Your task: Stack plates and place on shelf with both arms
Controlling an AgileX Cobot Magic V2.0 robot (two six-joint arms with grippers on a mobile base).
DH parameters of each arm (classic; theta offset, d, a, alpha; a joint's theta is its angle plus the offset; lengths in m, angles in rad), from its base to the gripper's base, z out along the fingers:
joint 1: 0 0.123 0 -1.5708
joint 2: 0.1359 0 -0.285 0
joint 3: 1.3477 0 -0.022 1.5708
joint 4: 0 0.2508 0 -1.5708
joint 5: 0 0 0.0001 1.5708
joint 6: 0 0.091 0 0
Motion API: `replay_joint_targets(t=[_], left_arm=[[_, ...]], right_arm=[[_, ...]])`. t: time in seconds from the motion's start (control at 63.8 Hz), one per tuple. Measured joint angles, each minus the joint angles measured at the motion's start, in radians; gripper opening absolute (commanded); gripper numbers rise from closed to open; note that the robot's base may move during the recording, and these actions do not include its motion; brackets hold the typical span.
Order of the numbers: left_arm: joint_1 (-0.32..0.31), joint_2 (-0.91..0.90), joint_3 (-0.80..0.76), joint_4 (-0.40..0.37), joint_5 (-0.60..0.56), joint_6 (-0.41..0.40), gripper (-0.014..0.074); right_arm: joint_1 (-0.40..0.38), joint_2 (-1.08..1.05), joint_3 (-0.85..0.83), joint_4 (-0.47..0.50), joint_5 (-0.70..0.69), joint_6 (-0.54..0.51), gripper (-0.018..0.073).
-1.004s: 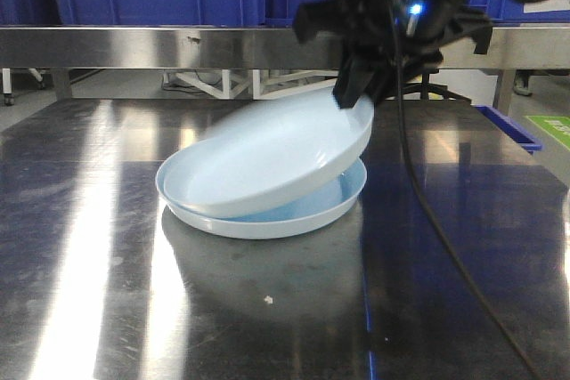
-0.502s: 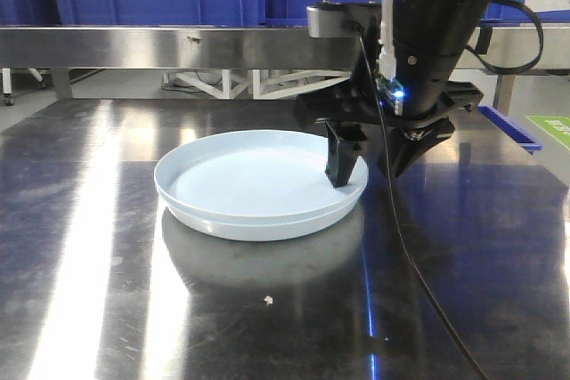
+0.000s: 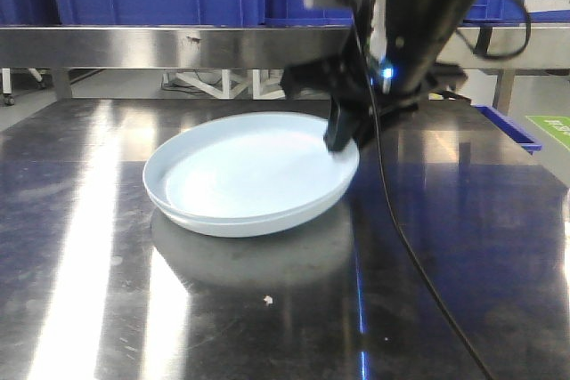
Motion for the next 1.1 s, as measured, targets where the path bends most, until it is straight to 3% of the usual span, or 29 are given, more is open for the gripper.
replay_joint_targets(t=[0.235,0.659,0.878,1.098], left_arm=[[0.000,0.000,0.000,0.000,0.000,0.000,0.0087],[0.000,0.000,0.000,0.000,0.000,0.000,0.0087],[0.000,0.000,0.000,0.000,0.000,0.000,0.0087],[0.000,0.000,0.000,0.000,0.000,0.000,0.0087]], right_arm=[[-0.057,-0.234,0.032,-0.019,-0.064,-0.009,0.0024],[-0.350,-0.733,0.419,-0.028,-0.116,-0.009,0.0024],[-0.392,-0.996,0.617,-0.028,-0.116,-0.010,0.0024],[-0.405,-1.133,0.699,-0.028,-0.116,-0.010,0.0024]])
